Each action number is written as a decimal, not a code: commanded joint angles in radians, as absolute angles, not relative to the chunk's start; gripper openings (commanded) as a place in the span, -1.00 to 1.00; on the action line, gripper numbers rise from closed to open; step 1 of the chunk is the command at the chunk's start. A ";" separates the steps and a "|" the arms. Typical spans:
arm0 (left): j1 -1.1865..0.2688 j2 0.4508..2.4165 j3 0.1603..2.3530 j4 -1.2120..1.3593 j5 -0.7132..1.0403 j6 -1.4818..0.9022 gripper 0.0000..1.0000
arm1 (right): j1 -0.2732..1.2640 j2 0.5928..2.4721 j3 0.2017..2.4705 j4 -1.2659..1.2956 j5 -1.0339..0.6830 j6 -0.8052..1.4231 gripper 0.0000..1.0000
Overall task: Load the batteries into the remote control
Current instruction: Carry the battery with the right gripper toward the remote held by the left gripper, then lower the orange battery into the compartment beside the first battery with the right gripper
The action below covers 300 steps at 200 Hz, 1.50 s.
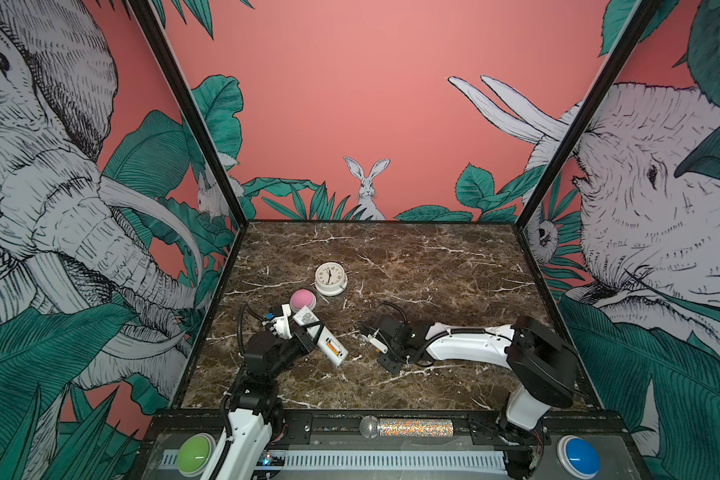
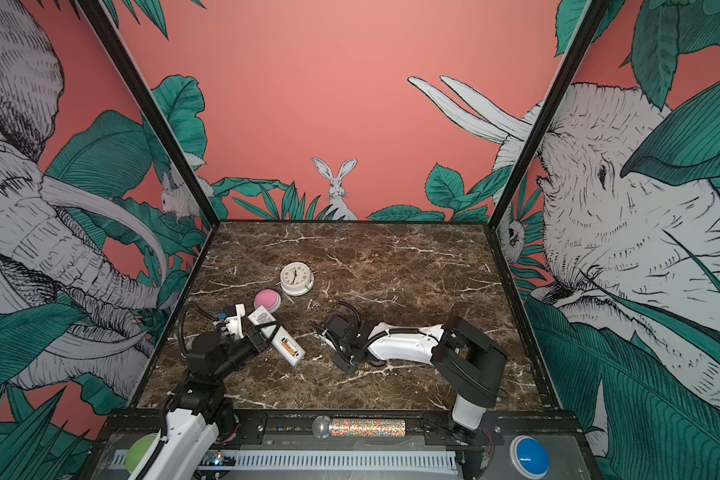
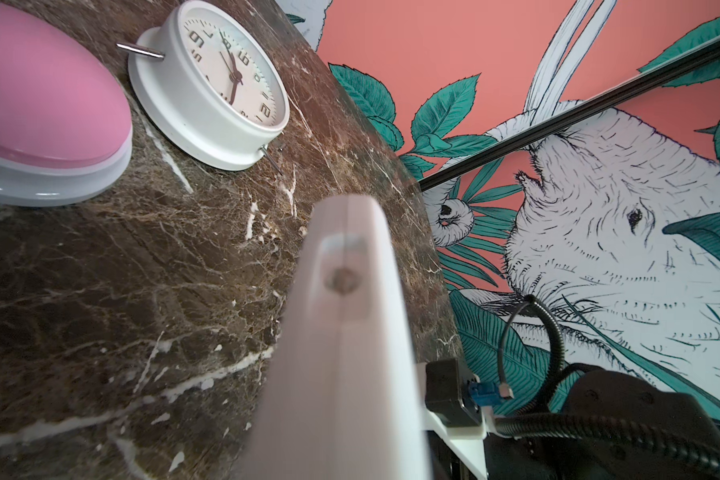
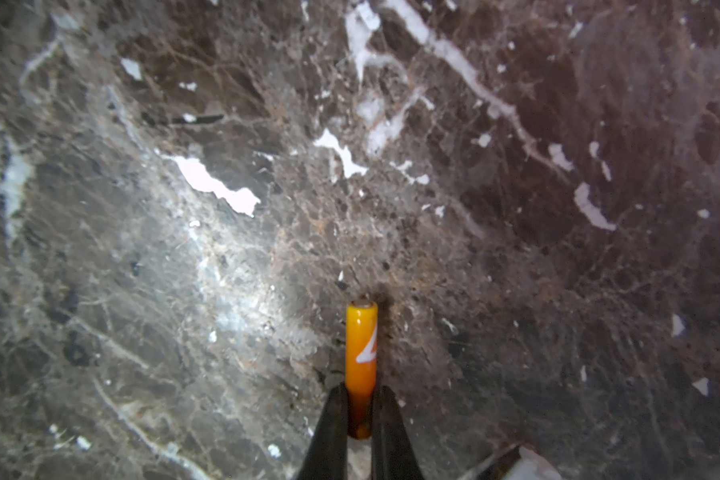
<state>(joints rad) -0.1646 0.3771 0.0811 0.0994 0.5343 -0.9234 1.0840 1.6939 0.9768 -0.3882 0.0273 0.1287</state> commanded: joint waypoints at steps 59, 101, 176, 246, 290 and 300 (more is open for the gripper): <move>-0.159 0.354 0.042 0.211 0.512 -0.988 -1.00 | 1.139 1.552 1.100 -0.559 0.057 0.136 -0.96; -0.159 0.332 0.026 0.223 0.506 -1.012 -1.00 | 1.185 1.560 1.214 -0.616 0.054 0.127 -0.97; -0.160 0.301 0.011 0.219 0.503 -1.032 -1.00 | 1.219 1.686 1.397 -0.647 0.021 0.123 -0.98; -0.160 0.273 -0.012 0.227 0.502 -1.058 -1.00 | 1.229 1.780 1.487 -0.651 0.004 0.130 -0.99; -0.159 0.252 -0.011 0.205 0.499 -1.057 -1.00 | 1.229 1.820 1.523 -0.665 0.008 0.131 -1.00; -0.159 0.250 -0.011 0.205 0.498 -1.058 -1.00 | 1.229 1.825 1.528 -0.664 0.005 0.129 -1.00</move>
